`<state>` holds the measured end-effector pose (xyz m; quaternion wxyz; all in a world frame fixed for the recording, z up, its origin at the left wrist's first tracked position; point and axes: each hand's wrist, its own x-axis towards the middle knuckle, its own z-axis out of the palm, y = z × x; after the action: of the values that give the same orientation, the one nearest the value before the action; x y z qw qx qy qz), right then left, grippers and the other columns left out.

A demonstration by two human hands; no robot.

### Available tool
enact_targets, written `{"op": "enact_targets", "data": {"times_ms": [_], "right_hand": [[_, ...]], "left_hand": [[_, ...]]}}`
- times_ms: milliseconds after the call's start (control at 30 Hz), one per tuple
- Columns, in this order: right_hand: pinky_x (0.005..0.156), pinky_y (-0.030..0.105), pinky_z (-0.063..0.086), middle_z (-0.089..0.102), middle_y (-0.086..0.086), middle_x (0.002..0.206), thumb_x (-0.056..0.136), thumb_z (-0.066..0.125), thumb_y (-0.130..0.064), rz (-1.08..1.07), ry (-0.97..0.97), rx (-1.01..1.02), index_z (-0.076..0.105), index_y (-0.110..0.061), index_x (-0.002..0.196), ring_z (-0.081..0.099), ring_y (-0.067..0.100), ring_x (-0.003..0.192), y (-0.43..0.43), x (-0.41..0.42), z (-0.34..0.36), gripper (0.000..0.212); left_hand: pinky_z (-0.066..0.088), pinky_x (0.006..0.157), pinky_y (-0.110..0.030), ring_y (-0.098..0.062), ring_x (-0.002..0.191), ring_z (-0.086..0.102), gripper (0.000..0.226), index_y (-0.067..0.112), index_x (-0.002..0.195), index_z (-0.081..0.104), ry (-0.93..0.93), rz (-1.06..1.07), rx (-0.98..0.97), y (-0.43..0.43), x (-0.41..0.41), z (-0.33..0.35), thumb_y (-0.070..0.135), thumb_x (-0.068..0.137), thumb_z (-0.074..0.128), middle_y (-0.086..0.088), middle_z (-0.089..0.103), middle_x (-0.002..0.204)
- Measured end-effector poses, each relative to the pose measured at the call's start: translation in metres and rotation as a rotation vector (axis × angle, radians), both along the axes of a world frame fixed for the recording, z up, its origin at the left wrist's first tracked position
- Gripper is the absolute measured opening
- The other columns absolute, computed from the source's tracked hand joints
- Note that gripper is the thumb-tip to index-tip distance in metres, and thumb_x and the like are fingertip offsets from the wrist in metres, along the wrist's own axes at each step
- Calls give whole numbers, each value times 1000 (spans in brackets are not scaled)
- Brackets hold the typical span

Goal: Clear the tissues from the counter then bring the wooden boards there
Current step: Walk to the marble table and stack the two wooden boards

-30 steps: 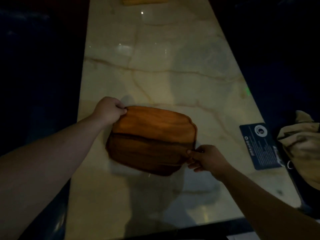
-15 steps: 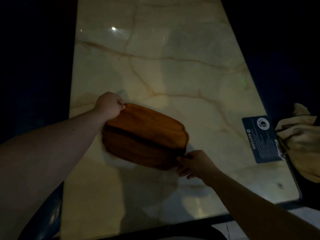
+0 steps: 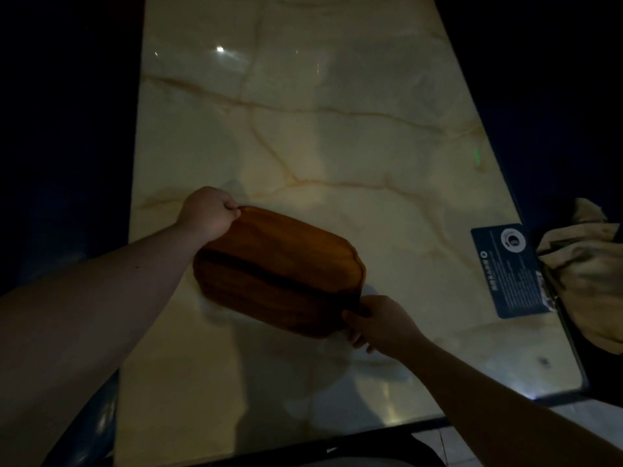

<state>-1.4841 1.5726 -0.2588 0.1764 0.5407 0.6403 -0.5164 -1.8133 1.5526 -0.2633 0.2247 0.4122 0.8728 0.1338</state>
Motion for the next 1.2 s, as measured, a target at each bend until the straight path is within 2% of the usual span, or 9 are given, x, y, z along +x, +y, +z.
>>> {"op": "enact_targets", "data": {"times_ms": [200, 267, 500, 600, 700, 800, 867, 1100, 1200], "right_hand": [[52, 21, 53, 72, -3, 69, 96, 50, -36, 82, -3, 117, 66, -17, 90, 71, 11, 64, -1, 4, -2, 25], [54, 20, 52, 73, -1, 70, 96, 49, -37, 108, -2, 138, 65, -16, 90, 71, 11, 64, -1, 5, -3, 27], [64, 30, 58, 74, 1, 73, 96, 48, -39, 98, 1, 150, 65, -16, 88, 72, 12, 64, -3, 2, -6, 30], [61, 30, 58, 74, 3, 74, 96, 48, -37, 61, 9, 134, 64, -15, 86, 72, 16, 66, -4, 2, -6, 29], [63, 36, 61, 72, 2, 71, 95, 51, -39, 0, 14, 189, 62, -18, 81, 71, 18, 64, -5, 4, -6, 27], [66, 39, 60, 73, 2, 78, 91, 57, -41, -129, 31, 294, 62, -18, 92, 70, 18, 62, -1, 6, -7, 24], [69, 42, 60, 74, 5, 87, 89, 61, -40, -166, 48, 309, 64, -17, 100, 71, 20, 66, 3, 3, -8, 26], [74, 50, 58, 72, 15, 80, 90, 59, -26, -188, 55, 346, 68, -8, 81, 70, 31, 75, 10, -15, -10, 22], [78, 50, 56, 70, 16, 90, 93, 53, -24, -237, 70, 358, 64, -8, 93, 67, 33, 84, 10, -15, -10, 20]], "left_hand": [[45, 82, -33, -33, 100, 63, 19, 7, 95, 74, 53, -27, 17, -3, 0, -2, 18, 82, 67, -16, 72, 104], [45, 82, -33, -33, 100, 63, 19, 7, 95, 74, 58, -25, 16, -5, -1, -3, 19, 82, 66, -15, 72, 104], [44, 86, -33, -32, 103, 62, 19, 7, 100, 72, 56, -17, 61, -13, -2, -6, 18, 86, 64, -14, 70, 109], [44, 87, -33, -31, 104, 61, 21, 7, 102, 71, 54, -5, 61, -15, -2, -7, 17, 86, 64, -14, 70, 110], [46, 83, -36, -34, 98, 62, 19, 5, 96, 72, 68, 3, 45, -22, -4, -5, 18, 85, 62, -17, 70, 104], [50, 76, -41, -38, 89, 64, 26, 2, 90, 72, 70, -15, -19, -42, -6, -5, 24, 88, 58, -23, 70, 93], [50, 71, -41, -39, 83, 64, 31, 2, 85, 72, 53, -24, -62, -57, -7, -8, 28, 90, 54, -23, 69, 85], [49, 72, -39, -38, 83, 63, 29, -2, 92, 72, 23, 36, -6, -78, 3, -13, 19, 92, 53, -26, 70, 90], [49, 74, -37, -37, 86, 64, 26, -1, 96, 72, -54, 120, 41, -89, 11, -12, 19, 92, 55, -23, 70, 94]]}}
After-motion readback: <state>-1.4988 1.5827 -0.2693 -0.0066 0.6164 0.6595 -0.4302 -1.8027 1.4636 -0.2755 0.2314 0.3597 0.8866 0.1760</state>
